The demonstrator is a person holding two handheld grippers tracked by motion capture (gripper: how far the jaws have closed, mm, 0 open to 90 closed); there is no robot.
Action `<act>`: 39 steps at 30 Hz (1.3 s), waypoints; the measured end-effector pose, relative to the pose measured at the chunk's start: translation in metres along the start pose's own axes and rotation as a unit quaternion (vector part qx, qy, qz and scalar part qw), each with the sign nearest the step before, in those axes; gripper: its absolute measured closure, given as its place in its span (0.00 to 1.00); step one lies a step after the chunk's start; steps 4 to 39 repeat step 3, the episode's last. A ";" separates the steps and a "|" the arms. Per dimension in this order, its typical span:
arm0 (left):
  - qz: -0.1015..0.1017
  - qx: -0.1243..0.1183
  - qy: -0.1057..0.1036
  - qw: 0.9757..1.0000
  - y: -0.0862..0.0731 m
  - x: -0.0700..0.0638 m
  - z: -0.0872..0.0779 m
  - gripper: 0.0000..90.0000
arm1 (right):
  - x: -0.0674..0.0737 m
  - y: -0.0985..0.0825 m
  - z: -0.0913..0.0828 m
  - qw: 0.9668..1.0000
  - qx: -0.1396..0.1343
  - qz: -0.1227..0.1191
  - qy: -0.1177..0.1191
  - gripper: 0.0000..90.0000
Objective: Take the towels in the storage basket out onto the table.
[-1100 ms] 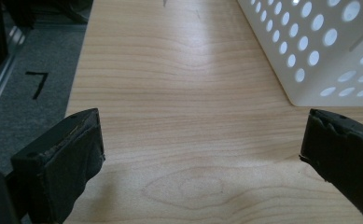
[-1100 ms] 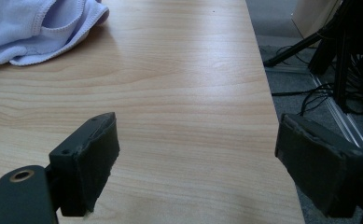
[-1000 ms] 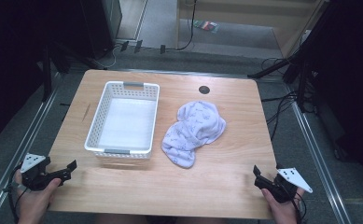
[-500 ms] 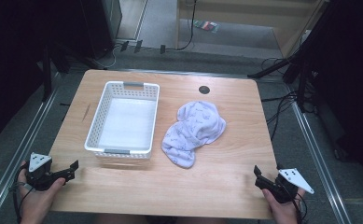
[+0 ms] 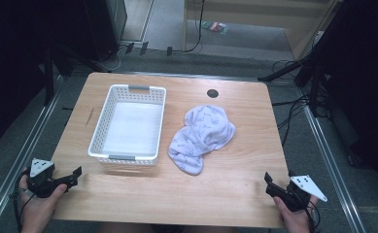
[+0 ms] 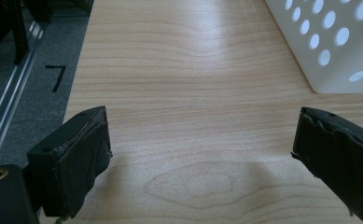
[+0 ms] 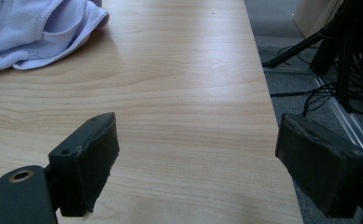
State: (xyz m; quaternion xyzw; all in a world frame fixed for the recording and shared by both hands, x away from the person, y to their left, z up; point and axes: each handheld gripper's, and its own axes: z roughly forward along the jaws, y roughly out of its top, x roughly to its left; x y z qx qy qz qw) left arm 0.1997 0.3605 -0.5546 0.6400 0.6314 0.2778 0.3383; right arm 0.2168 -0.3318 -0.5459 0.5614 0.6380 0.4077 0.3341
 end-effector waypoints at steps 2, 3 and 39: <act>0.001 0.002 0.000 1.000 0.000 0.000 0.000 0.06 | 0.000 0.000 0.000 1.000 0.000 0.000 -0.001 0.15; -0.001 0.003 -0.001 1.000 0.000 0.000 0.000 0.06 | 0.000 0.000 0.000 1.000 -0.001 0.000 -0.001 0.15; -0.001 0.003 -0.001 1.000 0.000 0.000 0.000 0.06 | 0.000 0.000 0.000 1.000 -0.001 0.000 -0.001 0.15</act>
